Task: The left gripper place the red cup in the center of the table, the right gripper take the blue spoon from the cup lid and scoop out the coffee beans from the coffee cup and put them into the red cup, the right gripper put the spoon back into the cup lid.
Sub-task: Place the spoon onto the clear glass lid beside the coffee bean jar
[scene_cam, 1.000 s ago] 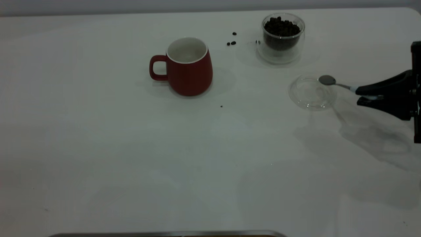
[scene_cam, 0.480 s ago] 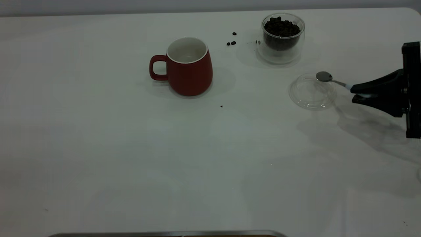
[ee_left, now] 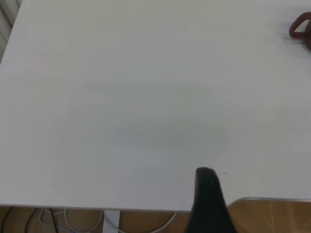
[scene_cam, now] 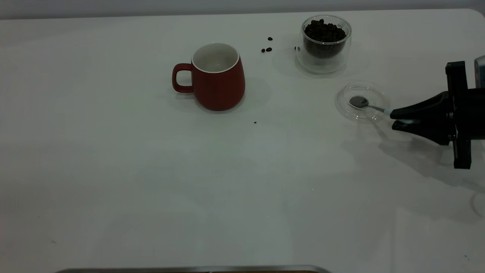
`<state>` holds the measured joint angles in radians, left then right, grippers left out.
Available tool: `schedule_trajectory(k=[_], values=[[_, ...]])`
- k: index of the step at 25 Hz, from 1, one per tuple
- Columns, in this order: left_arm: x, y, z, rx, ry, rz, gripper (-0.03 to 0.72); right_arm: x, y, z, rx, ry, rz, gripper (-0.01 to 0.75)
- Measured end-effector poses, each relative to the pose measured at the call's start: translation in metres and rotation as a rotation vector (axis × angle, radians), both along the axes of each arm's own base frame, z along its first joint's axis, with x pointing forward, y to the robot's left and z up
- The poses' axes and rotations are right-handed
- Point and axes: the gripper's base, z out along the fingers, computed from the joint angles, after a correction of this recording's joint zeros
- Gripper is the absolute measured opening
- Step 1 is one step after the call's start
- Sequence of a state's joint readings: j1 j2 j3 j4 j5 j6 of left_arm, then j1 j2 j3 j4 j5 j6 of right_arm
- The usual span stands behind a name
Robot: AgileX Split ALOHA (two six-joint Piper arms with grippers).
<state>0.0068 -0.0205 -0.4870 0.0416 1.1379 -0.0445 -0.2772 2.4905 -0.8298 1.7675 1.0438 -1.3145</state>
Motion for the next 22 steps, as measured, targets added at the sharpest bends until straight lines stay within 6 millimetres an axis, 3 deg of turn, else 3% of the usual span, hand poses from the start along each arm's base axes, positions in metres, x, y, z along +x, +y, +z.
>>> schedule_trajectory(k=[5, 22], values=[[0.0000, 0.0000, 0.0000, 0.000, 0.000, 0.000, 0.587, 0.0094, -0.0020, 0.0010, -0.013, -0.030, -0.011, 0.113], [0.0000, 0.0000, 0.0000, 0.002, 0.000, -0.002, 0.587, 0.0095, -0.0012, 0.0000, -0.033, -0.043, 0.002, 0.137]])
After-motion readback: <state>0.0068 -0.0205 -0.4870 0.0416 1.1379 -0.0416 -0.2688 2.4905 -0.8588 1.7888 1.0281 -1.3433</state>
